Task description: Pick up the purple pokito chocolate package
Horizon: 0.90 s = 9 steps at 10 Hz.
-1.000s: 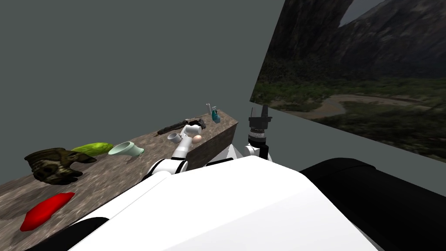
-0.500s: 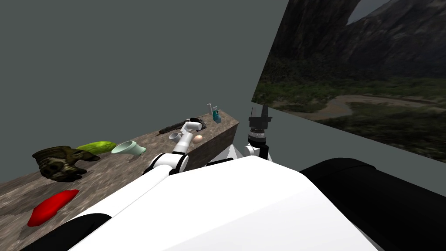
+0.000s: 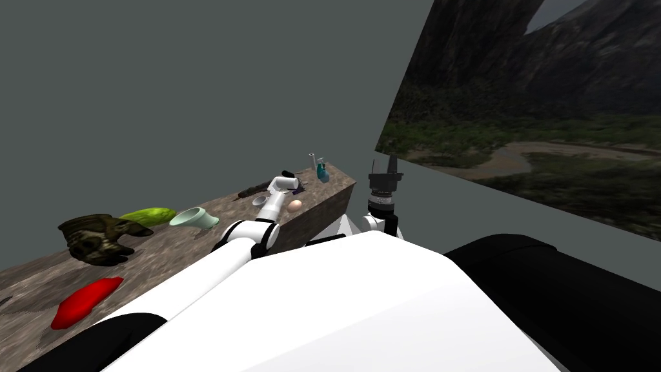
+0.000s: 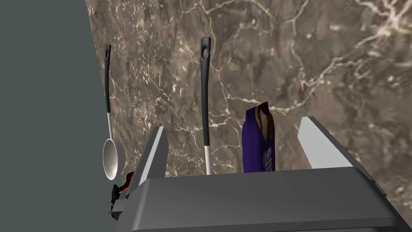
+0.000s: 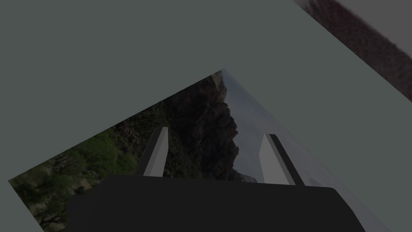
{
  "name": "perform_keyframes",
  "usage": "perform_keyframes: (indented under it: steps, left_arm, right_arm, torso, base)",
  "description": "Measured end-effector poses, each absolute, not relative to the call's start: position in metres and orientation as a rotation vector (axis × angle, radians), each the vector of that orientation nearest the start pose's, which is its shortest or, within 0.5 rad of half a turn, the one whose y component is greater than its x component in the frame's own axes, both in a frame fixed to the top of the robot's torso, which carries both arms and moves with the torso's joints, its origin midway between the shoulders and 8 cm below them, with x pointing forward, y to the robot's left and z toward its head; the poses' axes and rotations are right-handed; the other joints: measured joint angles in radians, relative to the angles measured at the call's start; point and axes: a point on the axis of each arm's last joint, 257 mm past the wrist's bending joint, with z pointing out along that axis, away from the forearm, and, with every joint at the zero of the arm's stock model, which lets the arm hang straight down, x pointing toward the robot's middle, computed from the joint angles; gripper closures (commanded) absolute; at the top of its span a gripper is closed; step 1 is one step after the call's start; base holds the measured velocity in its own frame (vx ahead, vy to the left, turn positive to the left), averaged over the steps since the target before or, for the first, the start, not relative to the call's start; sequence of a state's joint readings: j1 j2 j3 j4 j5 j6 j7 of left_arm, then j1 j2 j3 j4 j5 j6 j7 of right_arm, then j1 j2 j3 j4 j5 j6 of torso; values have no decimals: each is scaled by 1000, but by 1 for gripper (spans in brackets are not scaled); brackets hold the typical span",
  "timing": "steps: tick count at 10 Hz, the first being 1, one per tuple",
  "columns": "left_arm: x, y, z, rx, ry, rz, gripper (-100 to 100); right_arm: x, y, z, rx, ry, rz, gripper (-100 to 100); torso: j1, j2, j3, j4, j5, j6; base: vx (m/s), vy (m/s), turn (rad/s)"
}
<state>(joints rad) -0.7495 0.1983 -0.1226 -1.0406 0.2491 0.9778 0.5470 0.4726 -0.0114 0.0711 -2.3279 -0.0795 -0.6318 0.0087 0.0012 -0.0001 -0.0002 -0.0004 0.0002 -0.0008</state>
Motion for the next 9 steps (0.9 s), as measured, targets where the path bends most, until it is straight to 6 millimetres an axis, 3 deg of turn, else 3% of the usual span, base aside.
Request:
perform_keyframes:
  steps: [9]
  left_arm:
    - [611, 171, -292, -2356, 1599, -657, -100]
  right_arm:
    - [311, -259, 75, 544, 426, 1464, 0]
  torso:
    - [0, 0, 0, 0, 0, 0]
  base:
    - [6, 20, 31]
